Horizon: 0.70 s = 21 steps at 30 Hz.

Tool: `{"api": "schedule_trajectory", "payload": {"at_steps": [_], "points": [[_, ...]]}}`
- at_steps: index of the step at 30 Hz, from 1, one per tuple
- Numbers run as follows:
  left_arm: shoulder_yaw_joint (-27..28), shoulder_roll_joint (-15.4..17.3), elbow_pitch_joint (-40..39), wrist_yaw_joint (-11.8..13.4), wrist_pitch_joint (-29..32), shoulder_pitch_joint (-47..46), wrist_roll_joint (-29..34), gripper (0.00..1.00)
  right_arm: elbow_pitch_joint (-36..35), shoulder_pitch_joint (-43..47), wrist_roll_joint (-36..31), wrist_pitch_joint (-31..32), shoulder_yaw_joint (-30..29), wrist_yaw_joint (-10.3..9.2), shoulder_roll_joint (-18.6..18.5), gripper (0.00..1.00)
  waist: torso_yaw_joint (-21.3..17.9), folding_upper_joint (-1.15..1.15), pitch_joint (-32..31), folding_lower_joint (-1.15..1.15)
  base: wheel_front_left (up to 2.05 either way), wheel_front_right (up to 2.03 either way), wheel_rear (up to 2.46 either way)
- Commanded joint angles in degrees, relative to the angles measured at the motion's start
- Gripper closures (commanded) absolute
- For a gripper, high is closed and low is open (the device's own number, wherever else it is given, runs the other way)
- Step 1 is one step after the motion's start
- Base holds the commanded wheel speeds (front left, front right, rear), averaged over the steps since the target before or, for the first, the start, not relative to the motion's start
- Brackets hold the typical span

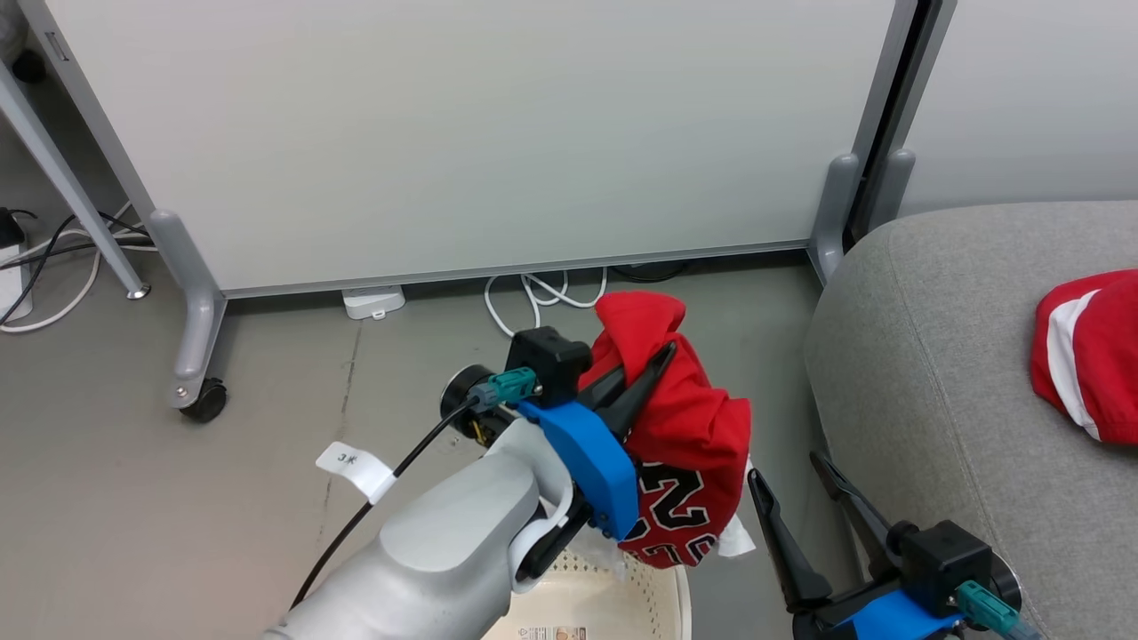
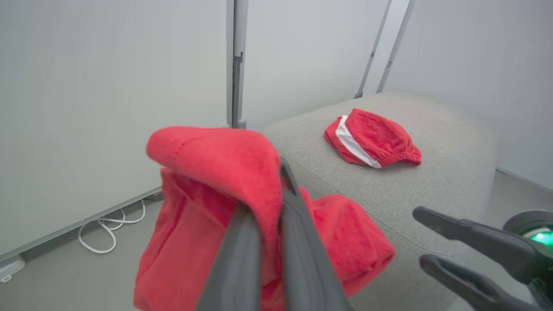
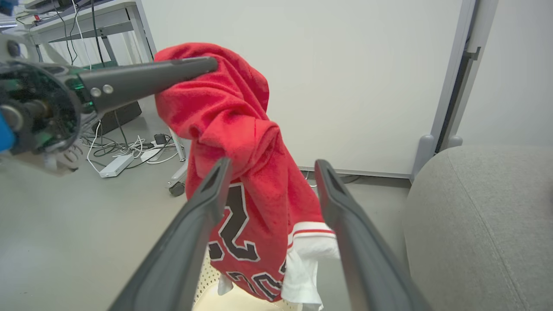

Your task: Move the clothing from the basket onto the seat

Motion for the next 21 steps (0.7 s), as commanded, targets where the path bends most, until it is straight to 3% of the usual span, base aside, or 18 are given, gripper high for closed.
{"api": "schedule_trajectory", "payload": {"at_steps": [1, 21], "points": [[-0.11, -0.09, -0.08, -0.08, -0.29, -1.30, -0.23, 1.00, 0.10, 0.90, 0.37, 0.15, 0.09, 0.03, -0.01, 0.00, -0.05, -0.01, -0.04, 0.00, 0.00, 0.00, 0.00], [-3.38, -1.27, 0.81, -0.08, 2.49, -9.81, -4.12, 1.00, 1.54, 0.11, 0.89, -0.25, 1.01, 0.03, -0.01, 0.00, -0.82, -0.01, -0.30, 0.00, 0.00, 0.00, 0.00]]}}
